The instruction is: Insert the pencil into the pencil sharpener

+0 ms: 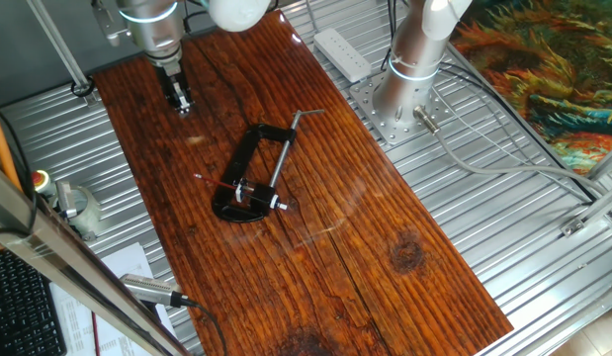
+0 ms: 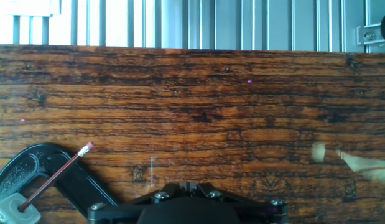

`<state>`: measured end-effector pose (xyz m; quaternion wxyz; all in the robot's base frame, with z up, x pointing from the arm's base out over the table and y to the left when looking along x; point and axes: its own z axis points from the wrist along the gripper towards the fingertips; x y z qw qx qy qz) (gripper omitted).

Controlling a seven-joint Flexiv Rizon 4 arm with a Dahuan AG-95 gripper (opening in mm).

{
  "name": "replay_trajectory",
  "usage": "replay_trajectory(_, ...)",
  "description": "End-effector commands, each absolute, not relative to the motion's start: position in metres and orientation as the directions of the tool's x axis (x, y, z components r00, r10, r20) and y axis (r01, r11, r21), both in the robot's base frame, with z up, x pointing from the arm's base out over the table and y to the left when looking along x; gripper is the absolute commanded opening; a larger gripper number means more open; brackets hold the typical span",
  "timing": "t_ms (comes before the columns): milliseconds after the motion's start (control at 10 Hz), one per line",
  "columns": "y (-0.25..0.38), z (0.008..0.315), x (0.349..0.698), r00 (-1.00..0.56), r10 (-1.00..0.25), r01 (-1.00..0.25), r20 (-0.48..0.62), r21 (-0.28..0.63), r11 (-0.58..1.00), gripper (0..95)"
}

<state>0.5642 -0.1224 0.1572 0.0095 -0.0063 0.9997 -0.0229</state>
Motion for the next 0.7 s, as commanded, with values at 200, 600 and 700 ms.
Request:
replay_trajectory(200, -0.1205, 0.1585, 0.5664, -1.000, -0.004, -0.004, -0.021, -0.024, 1.000, 0.0)
replay_trajectory(600, -0.1195, 0.1592, 0.5676, -1.000, -0.003, -0.003, -0.027, -0.020, 1.000, 0.0)
replay_trajectory(700, -0.1195, 0.1592, 0.5676, -1.000, -0.003, -0.003, -0.027, -0.018, 1.000, 0.0)
